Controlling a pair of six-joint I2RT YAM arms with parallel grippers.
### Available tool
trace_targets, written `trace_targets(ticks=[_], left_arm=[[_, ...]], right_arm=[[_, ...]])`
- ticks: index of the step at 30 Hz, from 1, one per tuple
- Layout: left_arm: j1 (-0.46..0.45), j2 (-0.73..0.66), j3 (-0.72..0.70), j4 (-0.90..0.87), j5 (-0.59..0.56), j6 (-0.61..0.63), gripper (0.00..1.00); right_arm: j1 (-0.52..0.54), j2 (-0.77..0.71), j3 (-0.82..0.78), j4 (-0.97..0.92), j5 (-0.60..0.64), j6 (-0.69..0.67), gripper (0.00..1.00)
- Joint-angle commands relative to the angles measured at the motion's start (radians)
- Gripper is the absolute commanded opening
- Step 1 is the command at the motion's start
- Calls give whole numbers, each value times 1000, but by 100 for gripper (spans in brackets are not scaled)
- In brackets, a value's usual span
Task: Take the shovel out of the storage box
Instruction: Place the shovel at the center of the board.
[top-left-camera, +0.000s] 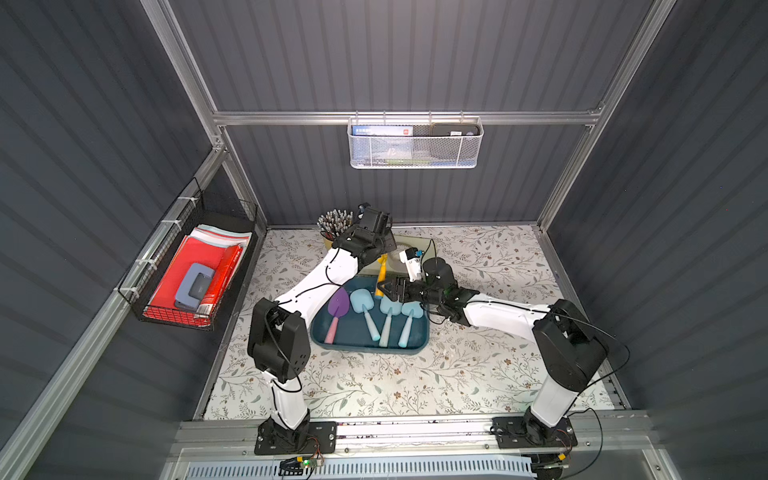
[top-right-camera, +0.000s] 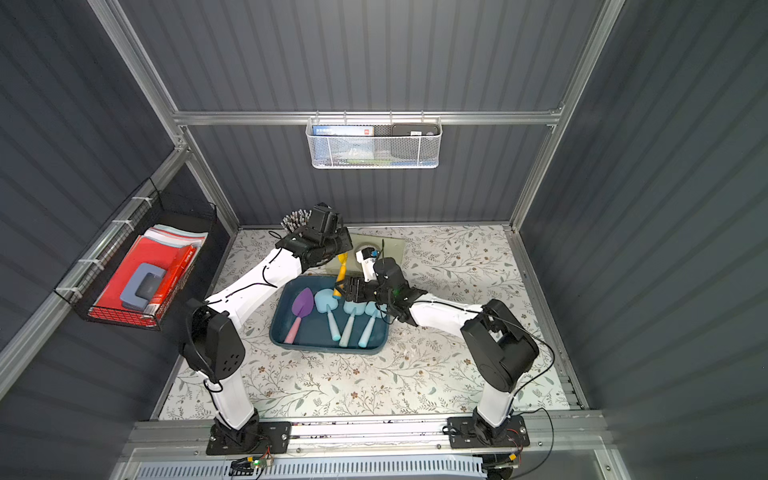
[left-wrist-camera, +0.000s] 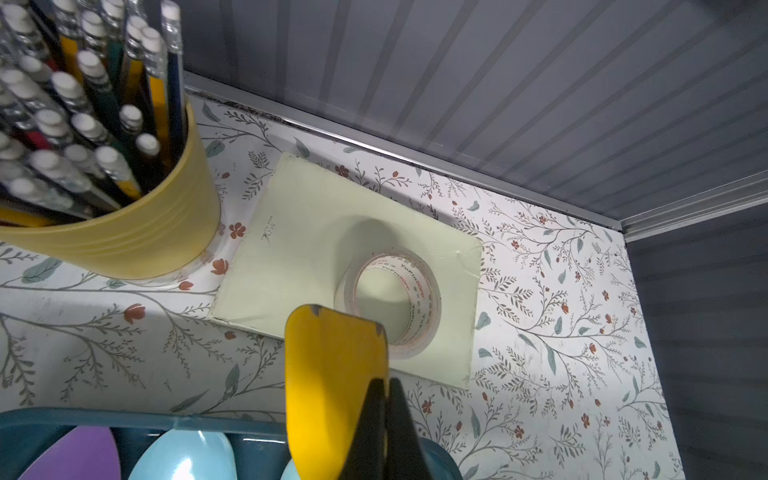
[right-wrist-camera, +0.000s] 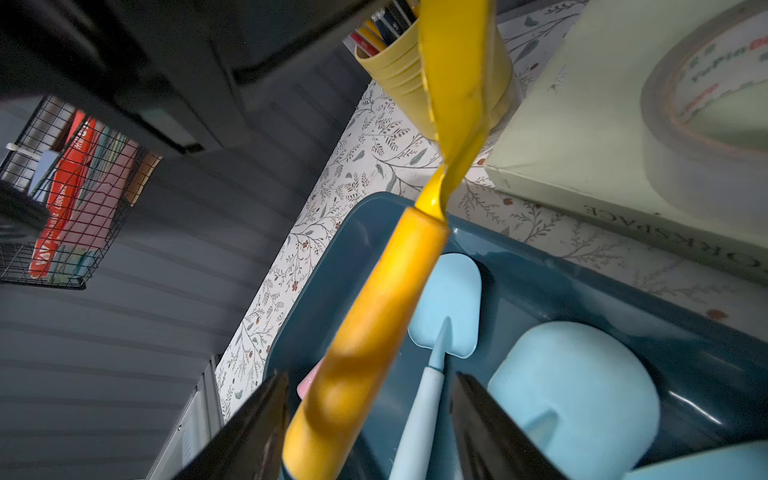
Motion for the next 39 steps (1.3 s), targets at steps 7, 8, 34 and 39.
trace_targets(ticks=[7, 8, 34, 39], left_arm=[[-4, -7, -28, 26, 16, -16, 0], [-5, -6, -29, 27, 17, -16, 0], [-4, -16, -17, 12, -31, 11, 1], [-5, -27, -9, 16, -27, 10, 1]], right_arm=[[3, 55, 35, 44, -6, 21, 54], [2, 57, 37, 44, -5, 19, 52], [2, 57, 89, -31, -17, -5, 56], [2, 76, 94, -27, -16, -2, 62]])
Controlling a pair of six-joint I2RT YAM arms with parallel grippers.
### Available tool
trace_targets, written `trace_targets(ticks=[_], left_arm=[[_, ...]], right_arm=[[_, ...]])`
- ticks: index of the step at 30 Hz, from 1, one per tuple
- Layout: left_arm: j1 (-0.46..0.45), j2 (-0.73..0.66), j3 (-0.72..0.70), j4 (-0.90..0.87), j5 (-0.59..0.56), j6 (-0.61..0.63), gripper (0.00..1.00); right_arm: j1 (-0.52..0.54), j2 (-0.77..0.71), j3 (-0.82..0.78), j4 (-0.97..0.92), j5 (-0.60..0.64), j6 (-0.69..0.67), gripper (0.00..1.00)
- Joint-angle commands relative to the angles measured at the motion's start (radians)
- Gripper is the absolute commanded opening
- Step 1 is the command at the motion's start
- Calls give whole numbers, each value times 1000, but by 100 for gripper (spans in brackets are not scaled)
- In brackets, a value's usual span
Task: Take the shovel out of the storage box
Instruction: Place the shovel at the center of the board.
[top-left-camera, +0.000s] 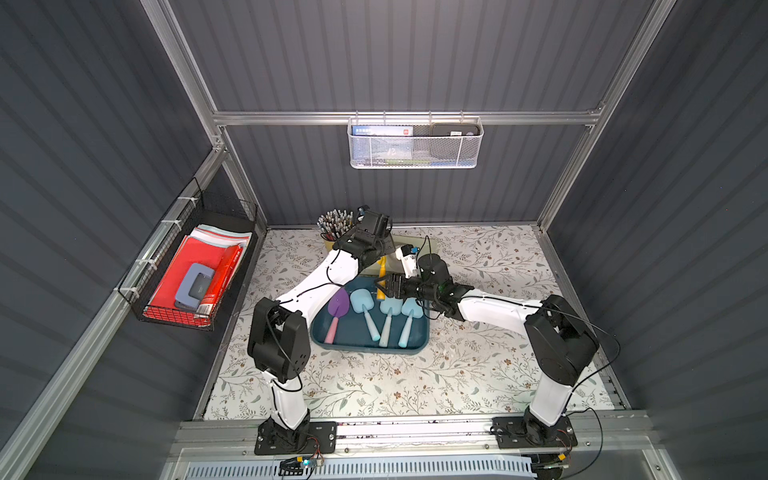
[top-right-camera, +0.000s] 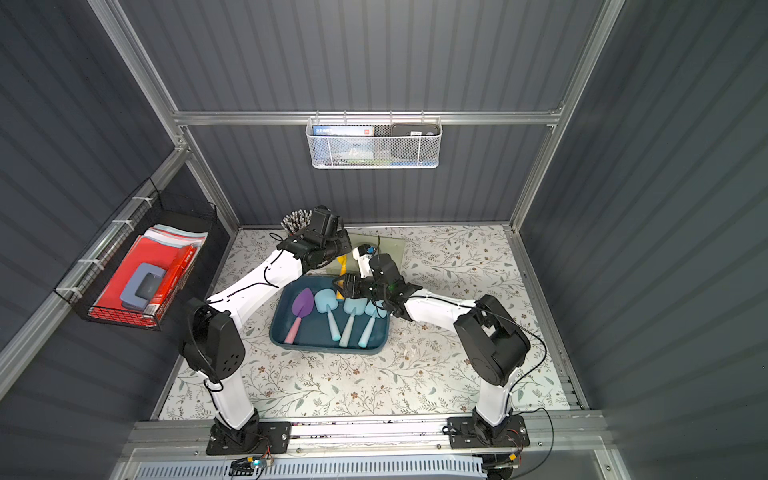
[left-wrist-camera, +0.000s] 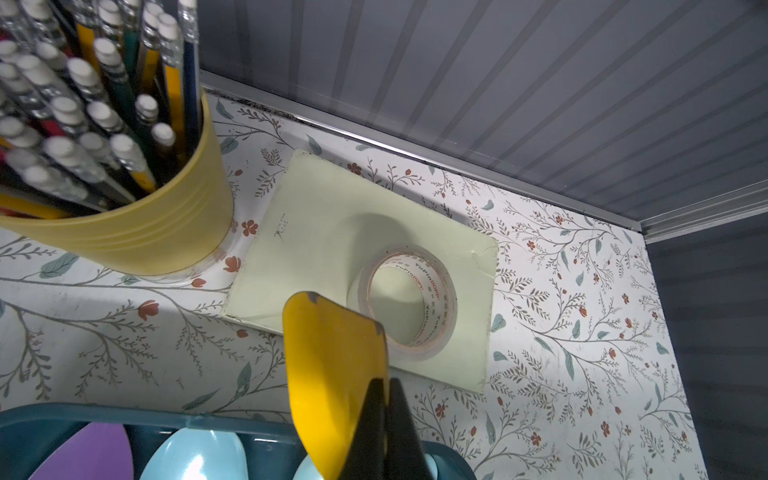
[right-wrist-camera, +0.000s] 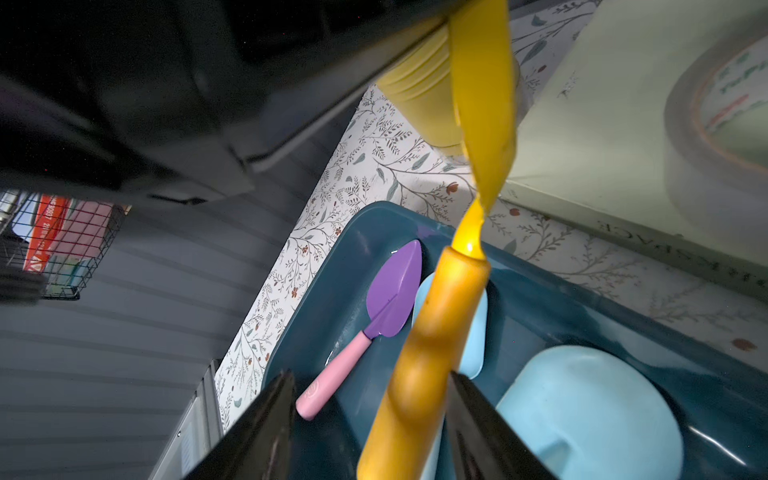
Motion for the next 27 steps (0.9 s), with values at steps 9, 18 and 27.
trace_targets(ticks=[9, 18, 27], left_arm=[[-5, -31, 46, -9, 14, 2, 2], [-4, -31, 46, 2, 23, 0, 2], [-5, -45, 32, 15, 37, -5, 2]], right_arm=[[3, 53, 54, -46, 6, -24, 62], [4, 62, 61, -35, 8, -23, 59], [5, 96, 75, -10, -6, -8, 50]])
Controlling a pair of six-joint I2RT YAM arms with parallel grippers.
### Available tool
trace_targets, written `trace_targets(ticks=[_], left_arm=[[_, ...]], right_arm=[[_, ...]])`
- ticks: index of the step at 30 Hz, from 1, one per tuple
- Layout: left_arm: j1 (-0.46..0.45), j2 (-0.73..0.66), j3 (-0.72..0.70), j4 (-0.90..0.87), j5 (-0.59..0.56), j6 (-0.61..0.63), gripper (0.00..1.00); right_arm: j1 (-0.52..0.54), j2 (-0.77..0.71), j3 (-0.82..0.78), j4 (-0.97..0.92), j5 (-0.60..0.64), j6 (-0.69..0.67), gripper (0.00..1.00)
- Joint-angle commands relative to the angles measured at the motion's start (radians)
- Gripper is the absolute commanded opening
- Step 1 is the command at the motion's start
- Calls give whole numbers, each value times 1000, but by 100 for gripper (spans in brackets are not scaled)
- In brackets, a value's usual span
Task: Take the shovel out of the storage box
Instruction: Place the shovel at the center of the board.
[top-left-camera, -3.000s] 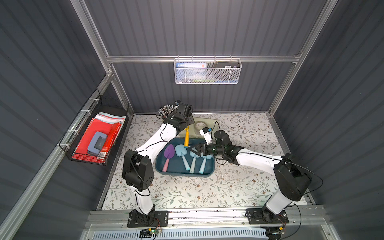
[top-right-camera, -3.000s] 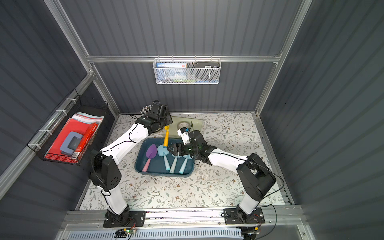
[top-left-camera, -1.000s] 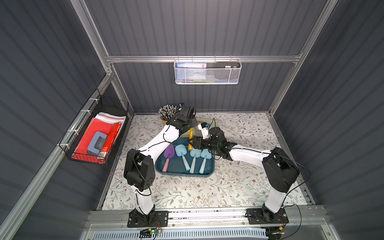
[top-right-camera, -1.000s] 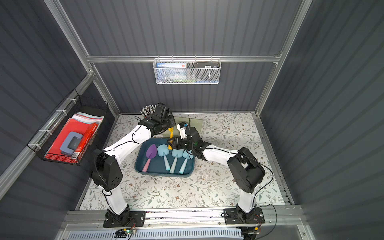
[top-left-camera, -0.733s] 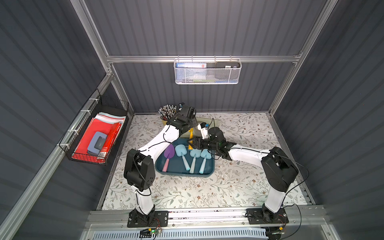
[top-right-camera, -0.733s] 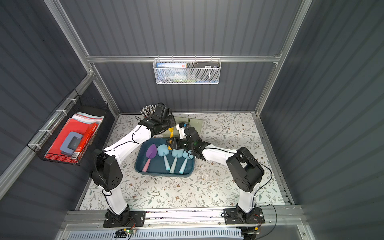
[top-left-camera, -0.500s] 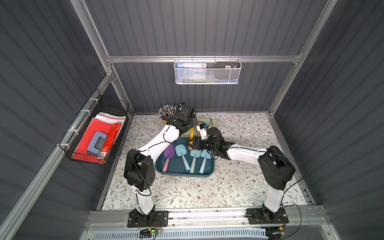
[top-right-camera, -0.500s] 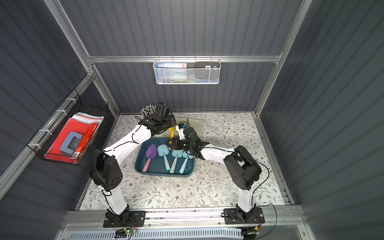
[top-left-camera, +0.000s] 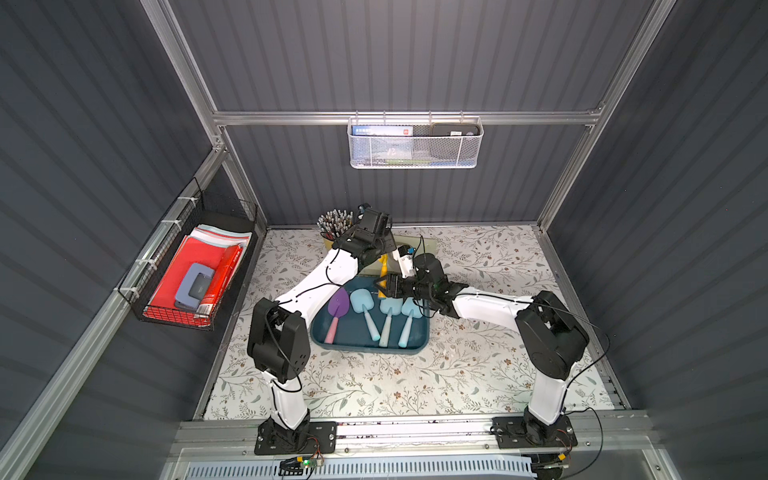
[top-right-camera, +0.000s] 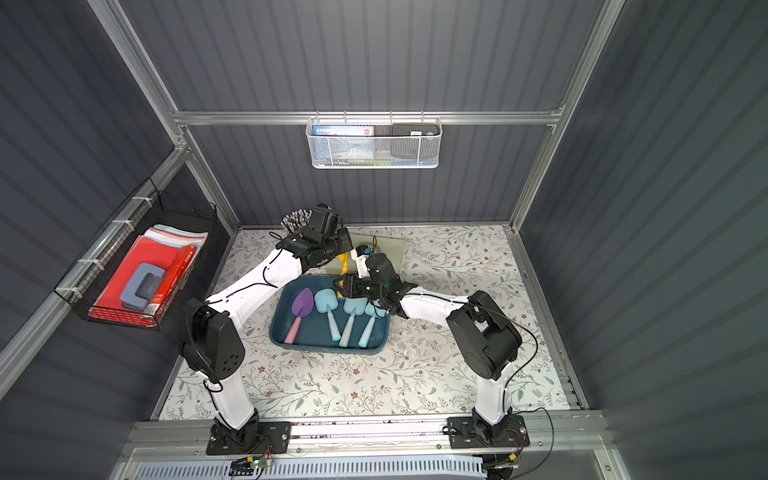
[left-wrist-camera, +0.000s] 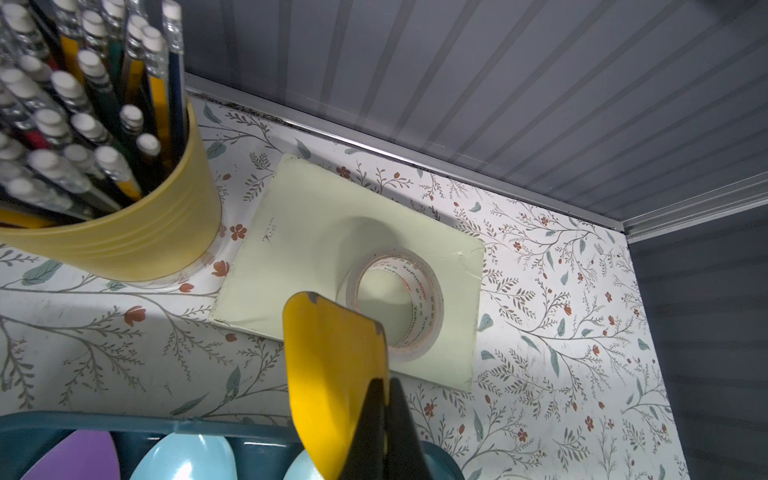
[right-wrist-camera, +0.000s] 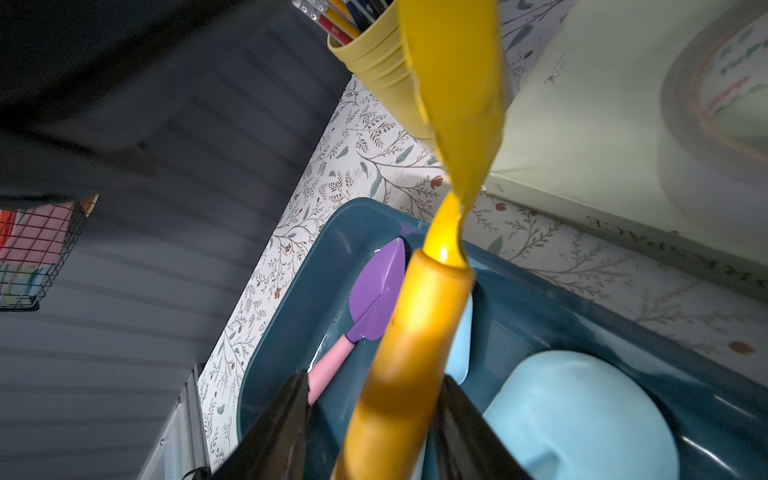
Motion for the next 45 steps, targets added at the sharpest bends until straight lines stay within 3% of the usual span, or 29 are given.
trace_targets(ticks=[1, 5, 13, 16, 18, 21, 23, 24, 30, 37, 40, 45], left_arm=[[-5, -43, 18, 11, 16, -5, 2], [-5, -46, 19, 9, 18, -3, 3], [-4, -48, 15, 3, 5, -14, 4], [-3, -62, 6, 15, -18, -23, 8], [-1, -64, 12, 10, -40, -20, 23], [2, -79, 19, 13, -89, -12, 69], [7, -101, 21, 27, -122, -8, 93], [8, -113, 20, 41, -137, -1, 99], [21, -211, 21, 116, -248, 43, 99], [27, -387, -122, 264, -314, 60, 99], [27, -424, -175, 302, -316, 57, 99], [27, -393, -178, 274, -299, 41, 99]], right_arm=[[3, 35, 26, 17, -22, 4, 50], [5, 40, 23, 22, -23, 10, 40], [5, -8, 16, -8, 12, -9, 2], [5, -45, 14, -25, 28, -19, 0], [5, -66, 18, -48, 41, -20, 0], [5, -111, 9, -79, 35, -32, 0], [3, -159, -22, -77, 52, -25, 0], [1, -181, -36, -80, 62, -24, 0], [-94, -341, -149, -141, 119, -7, 0], [-415, -541, -407, -79, -10, 71, 0], [-477, -569, -436, -145, 18, 32, 0], [-551, -514, -475, -102, -105, 68, 0]])
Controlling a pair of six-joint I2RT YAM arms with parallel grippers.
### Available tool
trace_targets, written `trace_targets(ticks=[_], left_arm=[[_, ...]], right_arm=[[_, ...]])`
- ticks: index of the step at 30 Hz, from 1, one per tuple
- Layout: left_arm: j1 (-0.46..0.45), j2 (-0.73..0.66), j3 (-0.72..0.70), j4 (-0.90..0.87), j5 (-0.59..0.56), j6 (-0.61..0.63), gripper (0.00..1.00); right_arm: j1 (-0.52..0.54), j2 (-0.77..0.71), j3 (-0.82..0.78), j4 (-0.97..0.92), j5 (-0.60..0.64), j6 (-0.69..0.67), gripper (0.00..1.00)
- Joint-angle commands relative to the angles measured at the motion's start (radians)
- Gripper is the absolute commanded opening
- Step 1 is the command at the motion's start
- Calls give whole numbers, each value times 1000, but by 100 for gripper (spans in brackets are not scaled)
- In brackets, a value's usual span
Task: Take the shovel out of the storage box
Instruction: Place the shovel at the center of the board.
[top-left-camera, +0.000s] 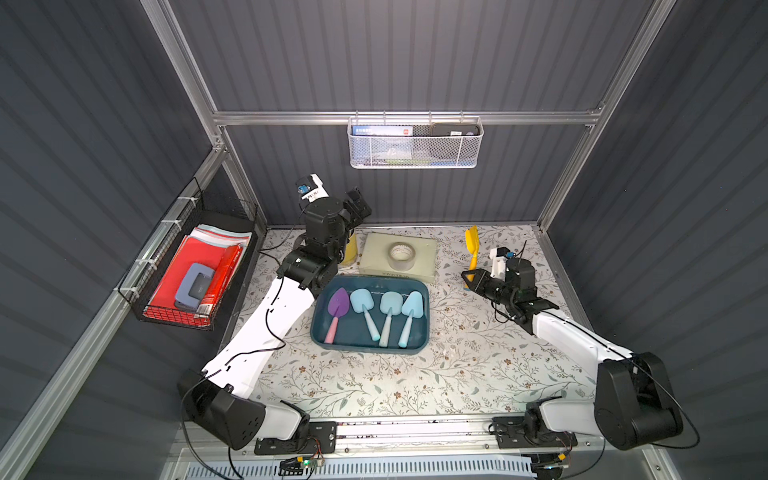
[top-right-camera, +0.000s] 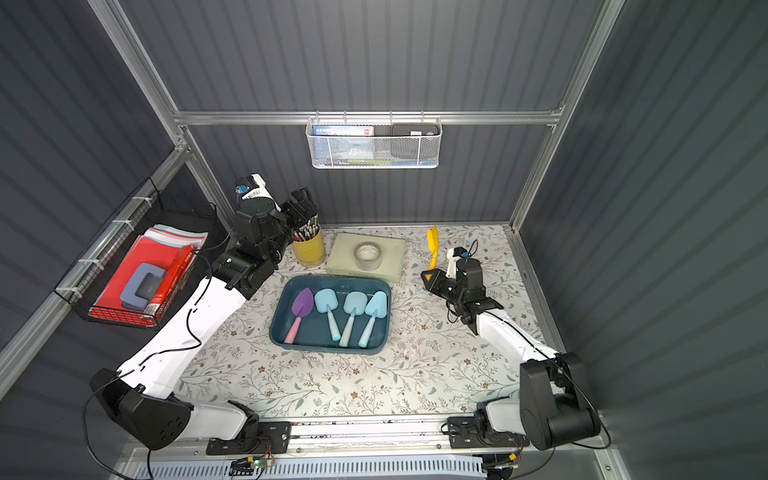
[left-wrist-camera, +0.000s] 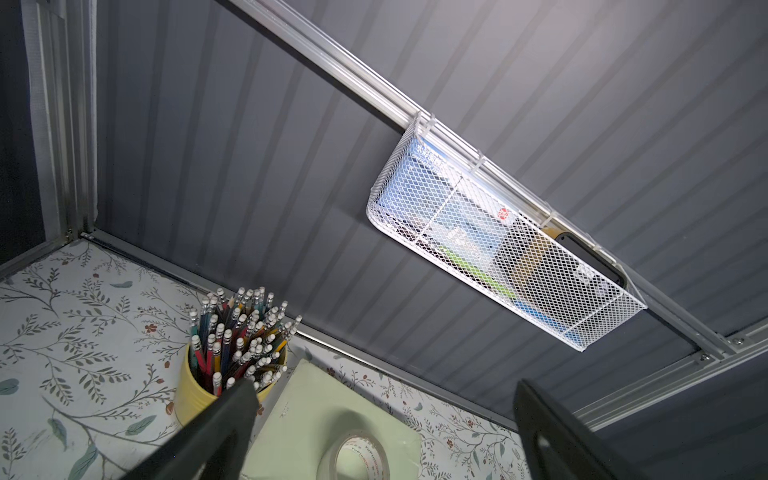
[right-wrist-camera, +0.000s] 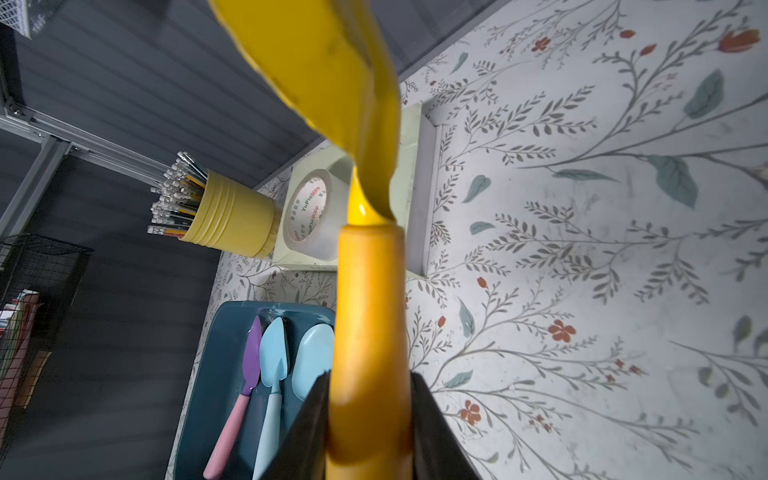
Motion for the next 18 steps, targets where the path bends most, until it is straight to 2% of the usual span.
trace_targets(ticks=[1, 8, 12, 18], left_arm=[[0, 45, -12, -19, 2, 4, 99], [0, 55, -21, -32, 9, -13, 100], [0, 49, -30, -36, -1, -19, 99], [0, 51, -45, -41, -8, -35, 99]], right_arm=[[-30, 45, -21, 53, -118, 30, 0], [-103, 233, -57, 214, -291, 151, 1], [-108, 316, -58, 294, -322, 202, 4], [-108, 376, -11, 254, -318, 213, 21]])
